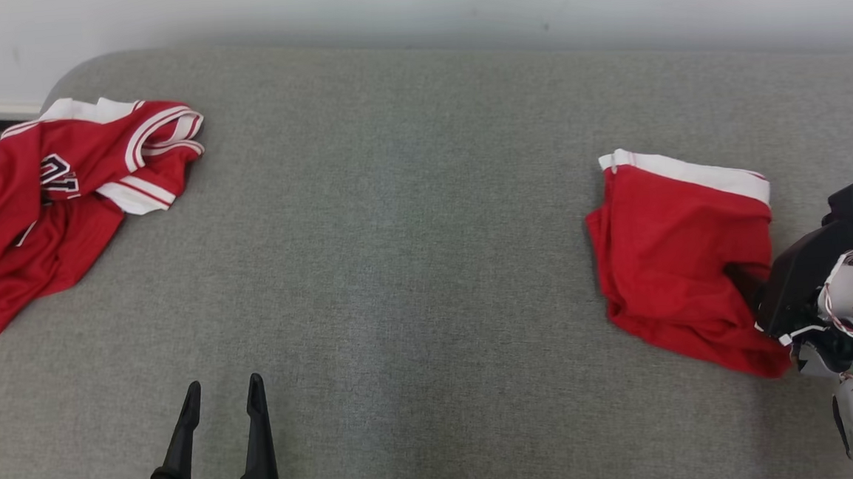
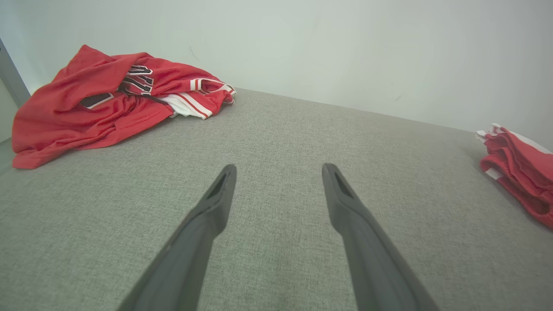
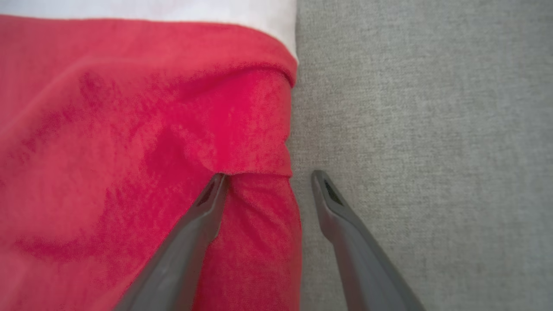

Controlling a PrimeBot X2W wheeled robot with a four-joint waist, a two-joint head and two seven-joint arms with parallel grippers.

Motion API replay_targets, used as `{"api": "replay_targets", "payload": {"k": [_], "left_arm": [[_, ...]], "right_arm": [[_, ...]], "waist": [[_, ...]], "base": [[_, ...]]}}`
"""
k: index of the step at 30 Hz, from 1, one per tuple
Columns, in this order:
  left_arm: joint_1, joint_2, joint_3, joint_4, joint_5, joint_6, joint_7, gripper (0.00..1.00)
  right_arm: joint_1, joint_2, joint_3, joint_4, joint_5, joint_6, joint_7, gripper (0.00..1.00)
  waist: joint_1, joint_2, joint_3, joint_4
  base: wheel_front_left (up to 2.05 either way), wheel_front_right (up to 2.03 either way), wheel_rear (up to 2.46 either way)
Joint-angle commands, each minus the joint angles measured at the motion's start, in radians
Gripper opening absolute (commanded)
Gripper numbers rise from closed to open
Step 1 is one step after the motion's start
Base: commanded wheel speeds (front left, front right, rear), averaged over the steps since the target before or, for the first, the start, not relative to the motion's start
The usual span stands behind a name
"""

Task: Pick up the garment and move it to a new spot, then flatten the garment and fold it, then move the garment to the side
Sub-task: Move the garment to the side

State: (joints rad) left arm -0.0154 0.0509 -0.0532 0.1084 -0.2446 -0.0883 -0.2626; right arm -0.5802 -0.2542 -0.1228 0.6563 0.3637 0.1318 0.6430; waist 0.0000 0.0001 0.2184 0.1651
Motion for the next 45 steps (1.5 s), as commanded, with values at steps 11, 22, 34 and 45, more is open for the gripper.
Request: {"api": "replay_targets", "payload": {"k": [11,22,34,45], "left_arm": [[-0.034,-0.001,-0.012,-0.011,-0.013,0.007,-0.003,1.0],[-0.069,-0.001,-0.015,-0.059,0.03,-0.007,-0.003,1.0],[-0.15,0.025,-0.072,-0.12,0.109,-0.039,-0.003,1.0],[-0.214,0.113,-0.214,-0.211,0.132,-0.042,-0.003,1.0]], "right_arm": [[0.025,0.015,0.058,0.037,-0.05,-0.001,0.088,0.0],[0.013,-0.091,0.201,-0.07,-0.043,-0.003,0.085,0.0],[-0.065,-0.175,0.318,-0.094,-0.047,-0.002,-0.05,0.0],[-0.191,-0.257,0.438,-0.051,-0.1,-0.002,-0.191,0.0]], "waist": [[0.0,-0.0001,0.051,0.008],[0.0,-0.0001,0.082,-0.145],[0.0,-0.0001,0.185,-0.366],[0.0,-0.0001,0.306,-0.505]], "base": [[0.0,0.0,0.0],[0.0,0.0,0.0],[0.0,0.0,0.0],[0.0,0.0,0.0]]}}
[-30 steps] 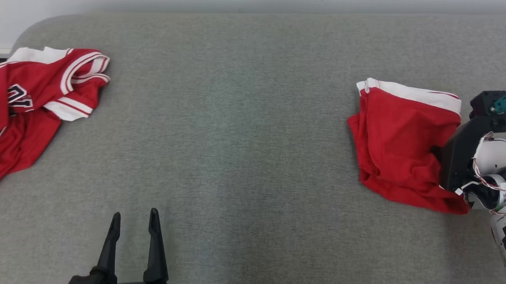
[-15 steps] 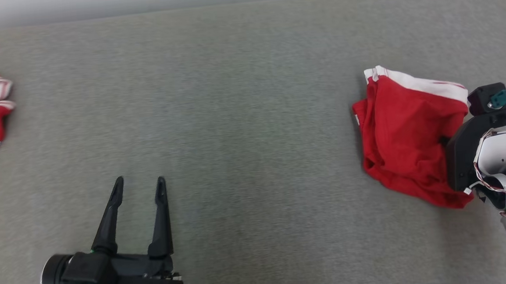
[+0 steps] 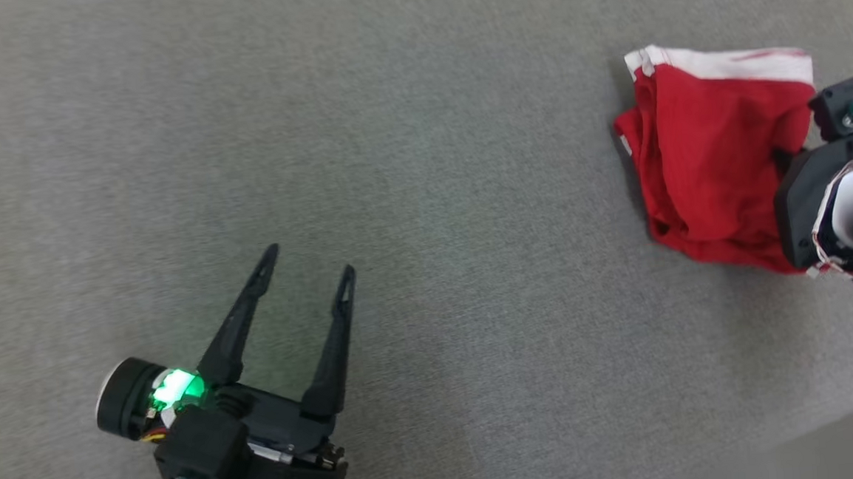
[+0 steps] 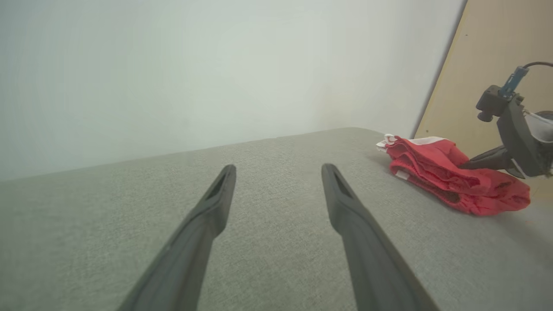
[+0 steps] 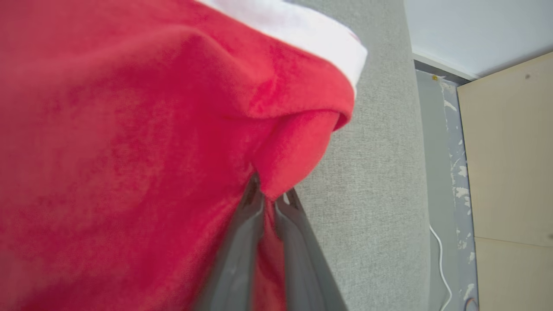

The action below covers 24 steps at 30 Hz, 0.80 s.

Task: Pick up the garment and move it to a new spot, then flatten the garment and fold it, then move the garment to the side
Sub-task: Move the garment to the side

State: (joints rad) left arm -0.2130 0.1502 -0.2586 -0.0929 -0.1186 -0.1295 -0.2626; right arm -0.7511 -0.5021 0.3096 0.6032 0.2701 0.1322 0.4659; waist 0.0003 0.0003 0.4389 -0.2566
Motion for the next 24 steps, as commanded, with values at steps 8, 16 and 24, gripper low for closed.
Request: {"api": "replay_targets", "payload": {"k": [8,16,24], "left_arm": [[-0.044,0.076,-0.088,-0.085,0.016,0.0,0.0,1.0],[-0.047,0.119,-0.121,-0.164,0.019,0.0,0.038,1.0],[-0.028,0.139,-0.113,-0.187,0.008,0.006,0.058,1.0]], "right_arm": [[-0.116,-0.059,0.066,0.03,-0.044,-0.003,-0.098,0.0],[-0.205,-0.136,0.107,0.015,-0.084,-0.003,-0.184,0.0],[-0.227,-0.157,0.073,0.042,-0.116,-0.003,-0.311,0.0]], "waist": [[-0.0003,-0.0003,0.163,-0.134],[-0.0003,-0.0003,0.217,-0.176],[-0.0003,-0.0003,0.233,-0.176]], "base": [[0.0,0.0,0.0],[0.0,0.0,0.0],[0.0,0.0,0.0]]}}
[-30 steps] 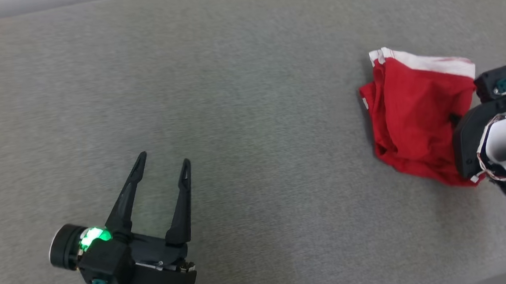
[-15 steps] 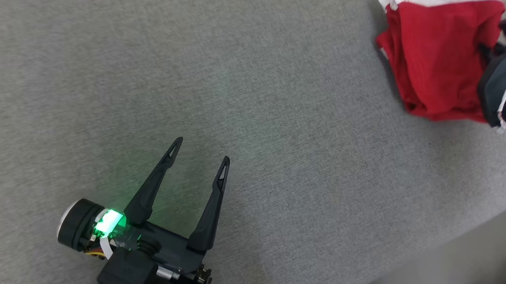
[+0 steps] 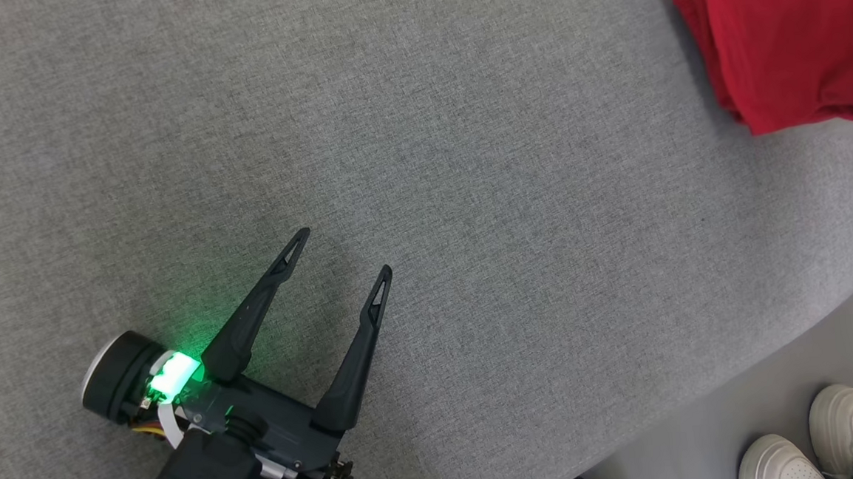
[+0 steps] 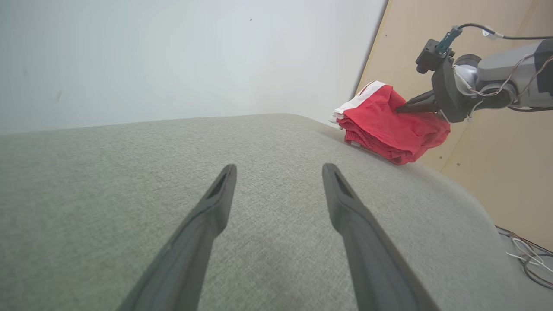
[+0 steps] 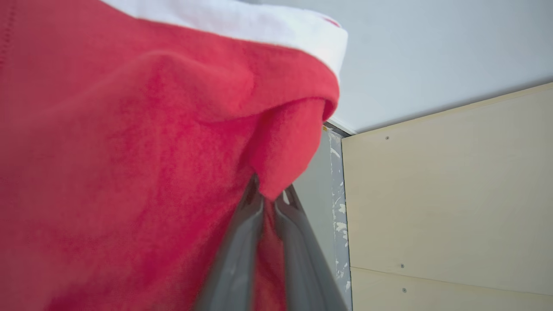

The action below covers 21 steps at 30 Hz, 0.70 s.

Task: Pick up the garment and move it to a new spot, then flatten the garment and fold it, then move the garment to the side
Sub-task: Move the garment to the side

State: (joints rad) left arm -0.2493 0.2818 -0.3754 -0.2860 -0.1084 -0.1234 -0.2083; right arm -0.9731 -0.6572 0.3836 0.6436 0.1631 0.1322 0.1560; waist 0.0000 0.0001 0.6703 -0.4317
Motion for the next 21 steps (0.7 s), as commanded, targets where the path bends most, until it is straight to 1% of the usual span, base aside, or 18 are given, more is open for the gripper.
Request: {"api": "replay_targets", "payload": {"k": [1,7,11,12,13,14,21], "left_arm": [[0.01,0.009,0.005,0.005,-0.003,0.002,0.005,1.0],[0.022,0.016,0.01,-0.006,-0.009,0.01,0.008,1.0],[0.033,0.013,0.004,-0.002,-0.015,0.017,0.005,1.0],[0.035,0.011,0.001,-0.002,-0.017,0.017,0.004,1.0],[0.036,0.011,0.0,-0.002,-0.017,0.018,0.003,1.0],[0.036,0.011,0.0,-0.002,-0.018,0.019,0.001,1.0],[0.025,-0.003,-0.005,0.015,-0.032,0.025,-0.015,1.0]], "right_arm": [[-0.006,-0.001,-0.005,0.007,-0.014,-0.003,-0.011,0.0],[0.002,0.01,-0.052,0.041,-0.05,-0.003,-0.063,0.0],[0.023,0.03,-0.079,0.049,-0.073,-0.003,-0.1,0.0],[0.025,0.032,-0.08,0.045,-0.082,-0.003,-0.114,0.1],[0.025,0.038,-0.084,0.039,-0.087,-0.003,-0.126,0.23],[0.029,0.041,-0.087,0.039,-0.094,-0.003,-0.131,1.0],[0.069,0.067,-0.124,0.02,-0.141,-0.003,-0.151,1.0]], "waist": [[0.0,-0.0001,0.002,0.0],[0.0,-0.0001,0.002,0.005],[0.0,-0.0001,-0.011,0.011],[0.0,-0.0001,-0.014,0.014],[0.0,-0.0001,-0.016,0.016],[0.0,-0.0001,-0.017,0.019],[0.0,-0.0001,-0.051,0.044]], "base": [[0.0,0.0,0.0],[0.0,0.0,0.0],[0.0,0.0,0.0],[0.0,0.0,0.0],[0.0,0.0,0.0],[0.0,0.0,0.0],[0.0,0.0,0.0]]}}
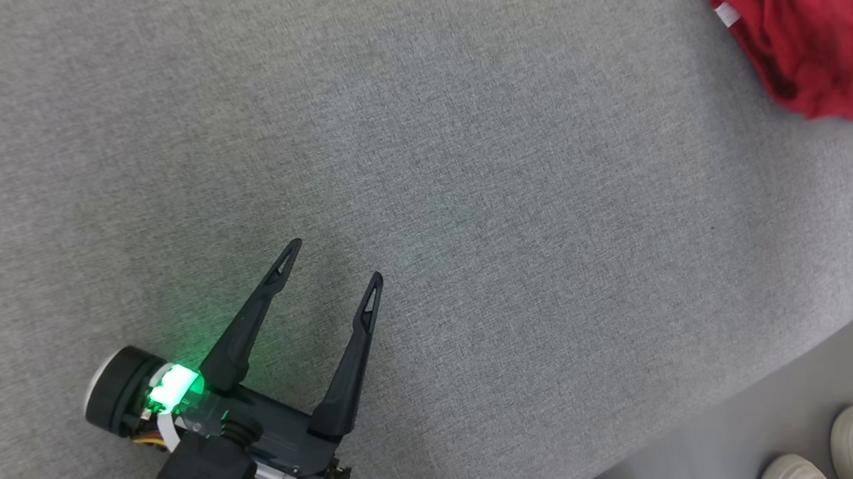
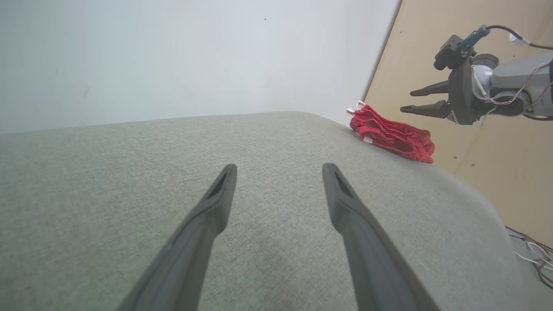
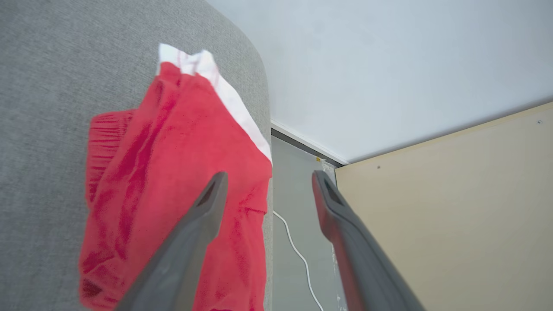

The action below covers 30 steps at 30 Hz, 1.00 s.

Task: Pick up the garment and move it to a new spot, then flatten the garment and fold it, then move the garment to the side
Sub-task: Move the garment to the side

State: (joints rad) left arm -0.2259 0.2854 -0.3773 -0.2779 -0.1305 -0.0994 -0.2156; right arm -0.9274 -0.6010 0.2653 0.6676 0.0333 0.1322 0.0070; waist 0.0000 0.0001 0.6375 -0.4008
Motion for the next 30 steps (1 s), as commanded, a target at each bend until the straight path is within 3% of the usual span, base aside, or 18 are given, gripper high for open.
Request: {"api": "replay_targets", "payload": {"k": [1,7,14,22,30], "left_arm": [[0.002,-0.007,-0.003,0.007,-0.01,0.001,-0.007,1.0],[-0.009,-0.036,-0.003,0.051,-0.022,0.012,-0.033,1.0],[0.02,-0.075,0.04,0.14,-0.061,0.035,-0.05,1.0],[0.098,-0.142,0.178,0.214,-0.1,0.052,-0.05,1.0],[0.209,-0.199,0.334,0.29,-0.1,0.04,-0.05,1.0]], "right_arm": [[0.024,0.011,-0.005,-0.004,-0.012,-0.003,-0.002,1.0],[0.089,0.023,-0.009,-0.046,0.005,-0.003,-0.037,1.0],[0.204,0.092,-0.033,-0.151,0.08,-0.003,-0.166,1.0],[0.396,0.15,-0.083,-0.277,0.192,-0.002,-0.249,1.0],[0.642,0.235,-0.161,-0.404,0.211,-0.002,-0.265,1.0]], "waist": [[0.0,-0.0001,-0.018,0.013],[0.0,-0.0001,-0.084,0.042],[0.0,-0.0001,-0.205,0.091],[0.0,-0.0001,-0.356,0.169],[0.0,-0.0001,-0.515,0.245]], "base": [[0.0,0.0,0.0],[0.0,0.0,0.0],[0.0,0.0,0.0],[0.0,0.0,0.0],[0.0,0.0,0.0]]}}
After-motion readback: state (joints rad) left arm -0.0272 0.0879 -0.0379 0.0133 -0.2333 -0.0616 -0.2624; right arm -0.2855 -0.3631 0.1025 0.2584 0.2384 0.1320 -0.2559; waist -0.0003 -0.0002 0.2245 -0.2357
